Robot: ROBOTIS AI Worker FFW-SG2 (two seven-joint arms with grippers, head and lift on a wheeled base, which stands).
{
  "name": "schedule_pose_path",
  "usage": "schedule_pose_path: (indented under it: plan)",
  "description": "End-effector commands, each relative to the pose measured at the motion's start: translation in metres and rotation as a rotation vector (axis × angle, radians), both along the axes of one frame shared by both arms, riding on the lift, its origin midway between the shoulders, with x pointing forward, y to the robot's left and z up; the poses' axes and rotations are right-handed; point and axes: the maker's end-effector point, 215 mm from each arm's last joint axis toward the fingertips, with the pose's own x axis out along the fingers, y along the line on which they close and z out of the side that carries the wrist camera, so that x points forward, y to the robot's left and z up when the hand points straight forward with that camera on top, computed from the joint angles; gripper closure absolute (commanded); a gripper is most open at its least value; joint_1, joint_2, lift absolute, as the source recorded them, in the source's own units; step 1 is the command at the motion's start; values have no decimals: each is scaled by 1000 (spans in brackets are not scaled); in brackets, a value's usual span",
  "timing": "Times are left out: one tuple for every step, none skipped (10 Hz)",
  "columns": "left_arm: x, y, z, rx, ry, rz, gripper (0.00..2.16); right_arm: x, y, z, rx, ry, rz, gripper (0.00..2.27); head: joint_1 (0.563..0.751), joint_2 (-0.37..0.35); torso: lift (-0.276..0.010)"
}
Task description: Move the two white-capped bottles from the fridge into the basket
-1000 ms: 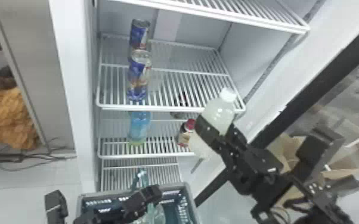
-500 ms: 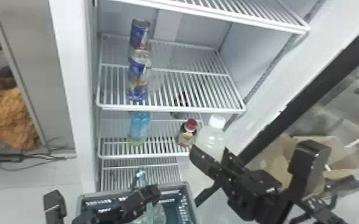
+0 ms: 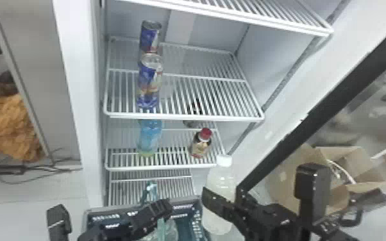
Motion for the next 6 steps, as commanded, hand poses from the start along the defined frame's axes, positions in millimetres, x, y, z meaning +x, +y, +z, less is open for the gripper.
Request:
schedule_pose_path:
  plan:
    - [1, 1, 0, 0, -1, 1, 1162, -8, 4, -13, 9, 49, 13, 843, 695, -350, 0]
    - [1, 2, -1, 2, 1, 6, 1161, -10, 6, -26, 19, 90, 22, 843, 695, -350, 0]
    - [0, 1, -1, 1, 1, 4, 1161, -9, 5, -37, 29, 114, 26, 843, 695, -350, 0]
    - [0, 1, -1, 1, 1, 4, 1162, -8, 7, -43, 31, 125, 31, 843, 695, -350, 0]
    - [0, 1, -1, 1, 1, 4, 1162, -9, 10, -52, 38, 152, 42, 843, 695, -350, 0]
    - [1, 2, -1, 2, 1, 6, 1162, -12, 15, -64, 50, 192, 60, 843, 695, -350, 0]
